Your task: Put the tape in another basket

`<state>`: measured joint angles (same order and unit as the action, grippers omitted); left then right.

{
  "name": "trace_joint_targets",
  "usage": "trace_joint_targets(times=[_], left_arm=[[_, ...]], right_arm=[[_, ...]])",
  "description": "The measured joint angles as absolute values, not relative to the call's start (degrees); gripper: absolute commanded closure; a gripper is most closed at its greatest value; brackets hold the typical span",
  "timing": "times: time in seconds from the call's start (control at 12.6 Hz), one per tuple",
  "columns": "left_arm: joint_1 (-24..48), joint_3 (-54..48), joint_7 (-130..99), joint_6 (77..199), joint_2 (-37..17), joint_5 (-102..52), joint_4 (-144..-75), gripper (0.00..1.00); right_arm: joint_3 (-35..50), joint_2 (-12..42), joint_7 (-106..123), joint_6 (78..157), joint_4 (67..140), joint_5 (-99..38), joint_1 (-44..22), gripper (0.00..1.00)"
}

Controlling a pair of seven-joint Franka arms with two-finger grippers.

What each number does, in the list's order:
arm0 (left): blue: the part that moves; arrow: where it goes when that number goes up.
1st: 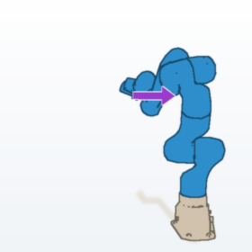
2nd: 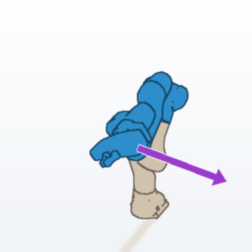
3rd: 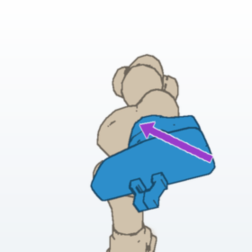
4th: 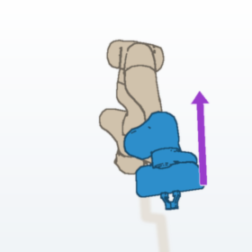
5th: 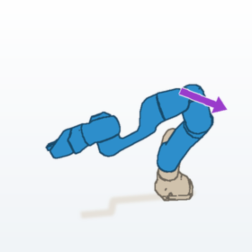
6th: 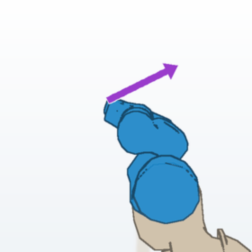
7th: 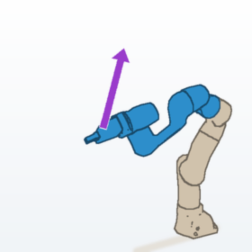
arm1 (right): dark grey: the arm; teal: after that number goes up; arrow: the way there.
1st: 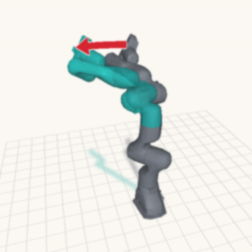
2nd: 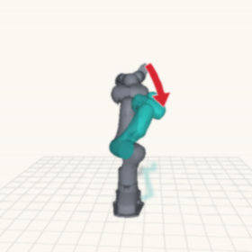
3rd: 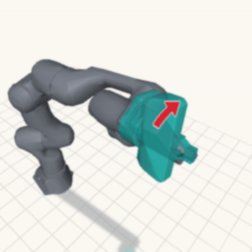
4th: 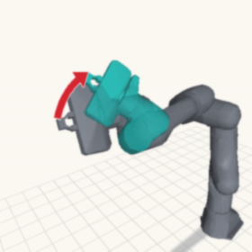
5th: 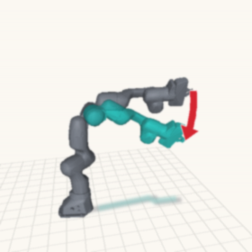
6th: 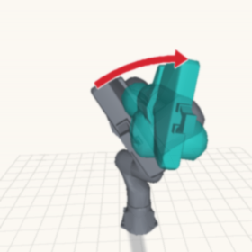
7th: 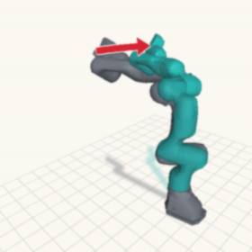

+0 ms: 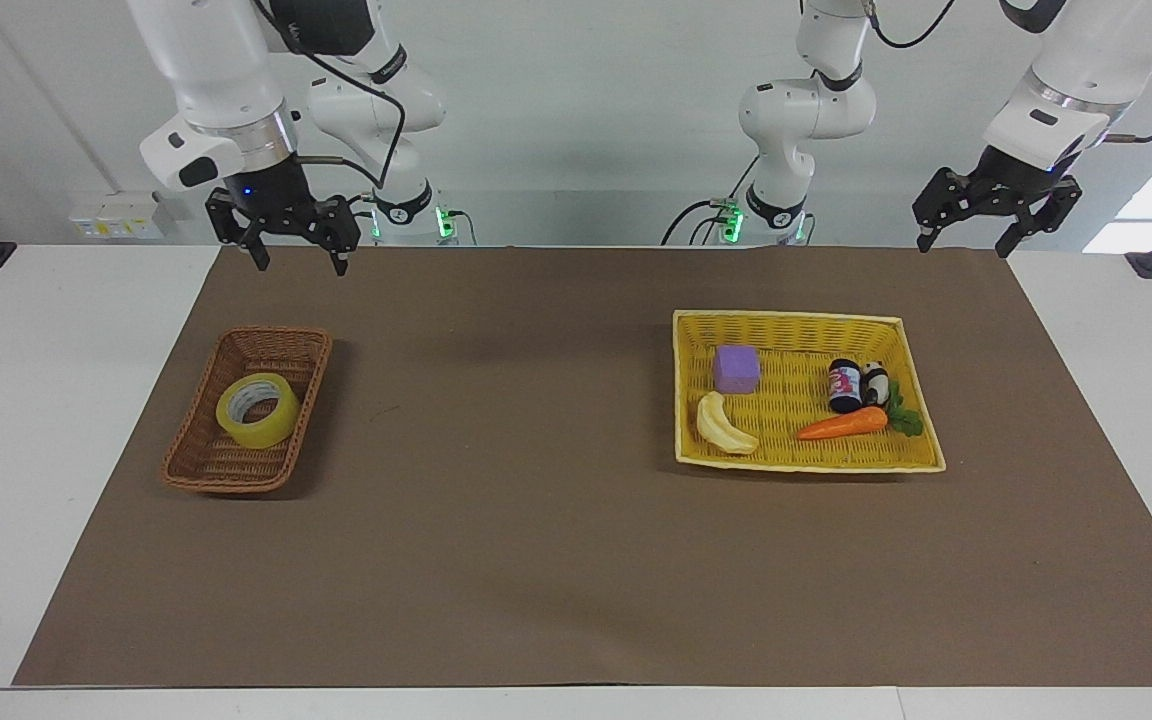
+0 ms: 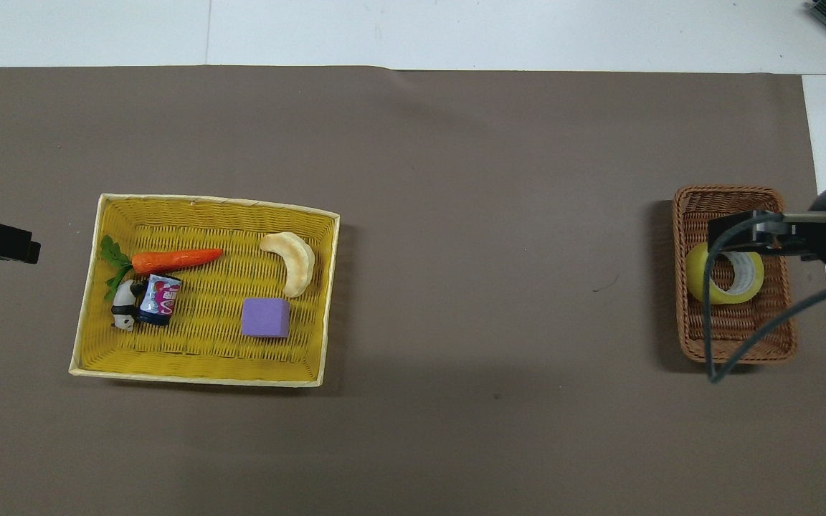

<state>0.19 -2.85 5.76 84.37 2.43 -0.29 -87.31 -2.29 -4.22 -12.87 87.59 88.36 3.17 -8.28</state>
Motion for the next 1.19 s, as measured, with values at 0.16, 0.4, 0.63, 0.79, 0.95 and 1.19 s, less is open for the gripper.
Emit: trace_joint_targets(times=[0.16, 0.4, 0.63, 0.79, 0.95, 1.19], left_arm=[[0.19, -2.85, 5.76, 83.55, 2.45, -0.29, -87.31, 0.0], [0.19, -2.84, 5.76, 83.42, 2.46, -0.29, -87.31, 0.0], [0.18, -2.8, 5.76, 83.4, 2.46, -0.29, -87.31, 0.0], [0.17, -2.78, 5.76, 83.4, 2.46, -0.29, -87.31, 0.0], [-0.07, -2.77, 5.76, 83.39, 2.46, -0.29, -87.31, 0.0], [-0.55, -2.78, 5.76, 83.37, 2.46, -0.29, -87.31, 0.0]], right_arm=[[-3.53, -4.33, -12.35, 83.39, 84.86, 3.14, -6.91, 0.0], [-3.71, -4.62, -9.27, 82.0, 85.0, 2.65, -5.59, 0.0], [-3.56, -4.63, -8.51, 81.99, 85.43, 2.58, -5.6, 0.0], [-3.59, -4.76, -6.73, 81.84, 85.66, 2.58, -5.57, 0.0], [-3.62, -4.83, -5.99, 81.63, 85.72, 2.58, -5.57, 0.0], [-3.63, -4.84, -5.87, 80.95, 85.66, 2.62, -5.53, 0.0]])
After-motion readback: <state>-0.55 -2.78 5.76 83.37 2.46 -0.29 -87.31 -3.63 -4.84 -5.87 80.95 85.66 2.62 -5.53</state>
